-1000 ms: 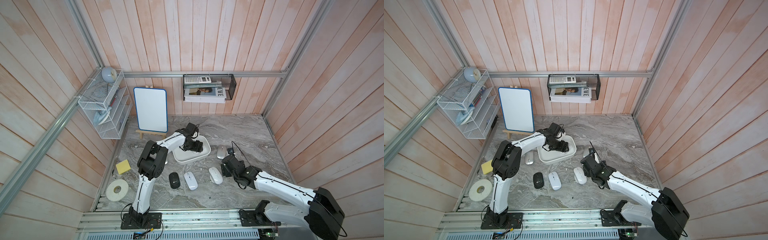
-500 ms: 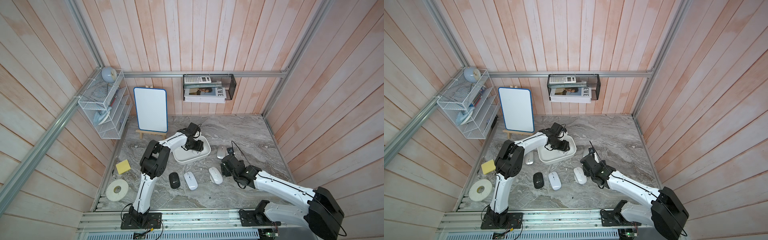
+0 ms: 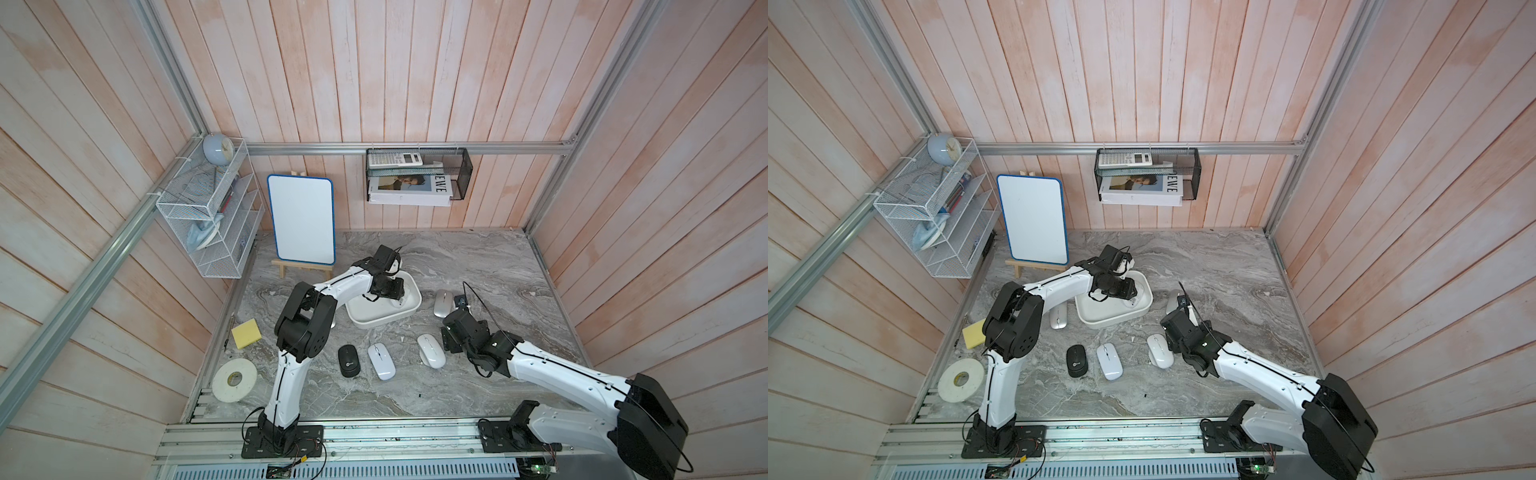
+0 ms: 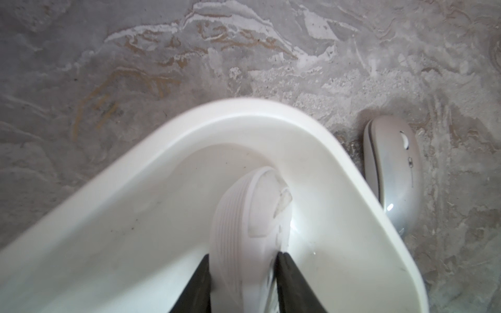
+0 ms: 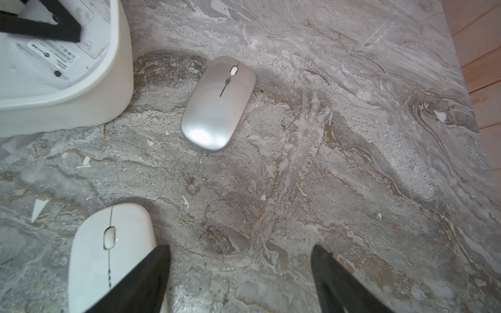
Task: Take out the mouse from the storage box
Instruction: Pick up the mouse from the storage box.
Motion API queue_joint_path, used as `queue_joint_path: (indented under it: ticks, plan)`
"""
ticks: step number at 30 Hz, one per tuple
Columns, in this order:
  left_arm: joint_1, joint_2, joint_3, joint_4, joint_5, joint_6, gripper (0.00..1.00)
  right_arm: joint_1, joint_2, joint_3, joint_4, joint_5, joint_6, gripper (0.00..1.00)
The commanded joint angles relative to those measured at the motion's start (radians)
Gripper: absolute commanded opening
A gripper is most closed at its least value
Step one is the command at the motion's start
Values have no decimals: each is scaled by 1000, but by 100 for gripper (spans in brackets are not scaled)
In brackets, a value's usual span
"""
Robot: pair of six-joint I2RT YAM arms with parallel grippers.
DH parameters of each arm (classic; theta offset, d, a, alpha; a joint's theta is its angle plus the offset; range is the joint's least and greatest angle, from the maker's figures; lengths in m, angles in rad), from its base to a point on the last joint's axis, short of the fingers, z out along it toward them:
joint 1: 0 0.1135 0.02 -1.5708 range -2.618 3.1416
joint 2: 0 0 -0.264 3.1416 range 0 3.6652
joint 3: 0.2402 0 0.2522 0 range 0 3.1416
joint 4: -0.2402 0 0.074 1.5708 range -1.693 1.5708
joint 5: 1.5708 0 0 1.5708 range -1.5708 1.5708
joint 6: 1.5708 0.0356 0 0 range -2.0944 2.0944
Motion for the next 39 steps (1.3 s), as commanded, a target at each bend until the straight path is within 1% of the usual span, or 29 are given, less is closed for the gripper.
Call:
queue_joint_path:
  ticks: [1,4,5,6,10,14,17,21,23,29,34,39]
  plan:
    - [-6,25,-25,-66,-60,30,46,-5,11,24,-12,5,-10,86]
    - [-28,52,4,-102,-63,58,59,-6,10,25,-11,6,-10,86]
    - [-35,63,13,-112,-63,64,61,-6,10,24,-12,6,-10,85]
    - [-40,75,25,-123,-65,66,62,-5,10,24,-12,6,-9,86]
    - [-48,112,55,-141,-94,53,62,-6,8,23,-14,6,-10,86]
    - [-46,118,57,-139,-125,42,54,-6,4,22,-13,6,-10,86]
    - [-42,111,47,-128,-142,33,46,-6,1,21,-11,8,-8,85]
    - [-41,73,19,-101,-175,22,37,-6,-1,20,-11,9,-7,86]
    - [-49,48,8,-97,-210,22,32,-6,-2,19,-12,9,-8,86]
    - [-83,-89,-69,-59,-320,25,29,-6,-6,21,-15,13,-6,85]
    - [-112,-213,-159,-42,-442,18,26,-6,-28,22,-30,21,2,85]
    - [-151,-328,-249,-59,-504,13,25,-6,-59,33,-59,28,13,85]
